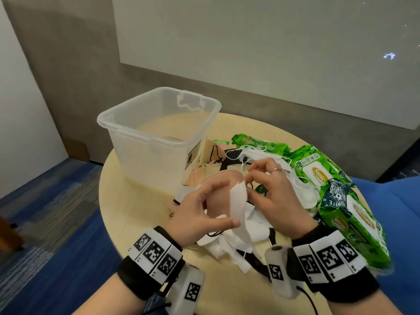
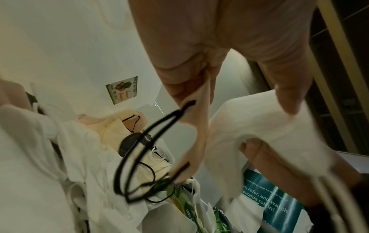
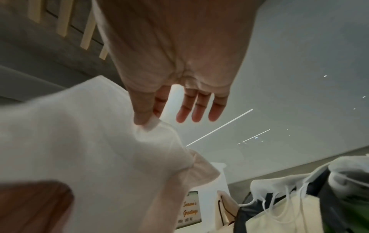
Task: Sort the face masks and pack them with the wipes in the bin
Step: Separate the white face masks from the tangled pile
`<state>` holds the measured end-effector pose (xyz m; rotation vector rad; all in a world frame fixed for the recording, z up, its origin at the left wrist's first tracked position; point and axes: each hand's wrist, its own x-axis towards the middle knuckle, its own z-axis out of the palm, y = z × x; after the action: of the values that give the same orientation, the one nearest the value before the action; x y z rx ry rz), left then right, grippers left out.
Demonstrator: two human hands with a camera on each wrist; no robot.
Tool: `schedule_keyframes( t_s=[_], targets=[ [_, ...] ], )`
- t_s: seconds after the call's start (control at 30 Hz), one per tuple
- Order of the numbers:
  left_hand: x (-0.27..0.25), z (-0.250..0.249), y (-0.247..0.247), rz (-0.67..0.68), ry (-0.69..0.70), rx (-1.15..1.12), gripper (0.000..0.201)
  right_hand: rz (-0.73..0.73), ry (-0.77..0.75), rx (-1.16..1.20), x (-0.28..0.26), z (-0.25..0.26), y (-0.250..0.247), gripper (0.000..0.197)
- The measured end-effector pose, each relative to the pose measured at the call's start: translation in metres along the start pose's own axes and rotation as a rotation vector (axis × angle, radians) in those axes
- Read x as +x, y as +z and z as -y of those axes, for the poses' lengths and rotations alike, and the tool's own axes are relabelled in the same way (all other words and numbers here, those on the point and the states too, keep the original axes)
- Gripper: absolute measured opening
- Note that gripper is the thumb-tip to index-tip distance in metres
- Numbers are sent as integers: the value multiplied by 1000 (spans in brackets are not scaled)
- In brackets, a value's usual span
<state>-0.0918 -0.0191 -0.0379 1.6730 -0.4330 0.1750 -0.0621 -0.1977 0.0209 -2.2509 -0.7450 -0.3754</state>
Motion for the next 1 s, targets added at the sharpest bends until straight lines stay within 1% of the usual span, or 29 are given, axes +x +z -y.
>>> schedule_keyframes(
  t_s=[0.07,0.13,0.23,0.33,0.53,0.63,0.73,0.8,0.87,0.93,1.0],
  targets=[
    [1,-1,2,15,-24,-67,86,21,-3,49,0,-5,-5,10],
    [3,-2,4,36,-32,-173,87,59,50,151,1,-9,-9,7],
    [4,-6,10,42,-35,-277,59,126,54,161,4,-17,-9,6],
    [3,-7,13,29,-81,-360,42,193,38,135,9,-19,-7,6],
    [2,3,15,-23,-85,-238,30,221,52,197,15,-19,-2,18],
    [0,6,14,-29,-75,-200,33,236,44,177,17,-19,-2,18],
    [0,7,11,-18,-62,-160,38,252,41,148,20,-19,-4,14],
    [0,5,11,-11,-42,-111,39,238,26,134,22,-19,-4,12],
    [0,2,10,-16,-7,-38,35,210,4,140,22,-20,-3,16],
    [-1,5,10,-52,29,34,36,230,13,162,22,-22,0,24],
    [-3,10,9,-98,21,11,47,291,50,233,21,-26,5,24]
  ],
)
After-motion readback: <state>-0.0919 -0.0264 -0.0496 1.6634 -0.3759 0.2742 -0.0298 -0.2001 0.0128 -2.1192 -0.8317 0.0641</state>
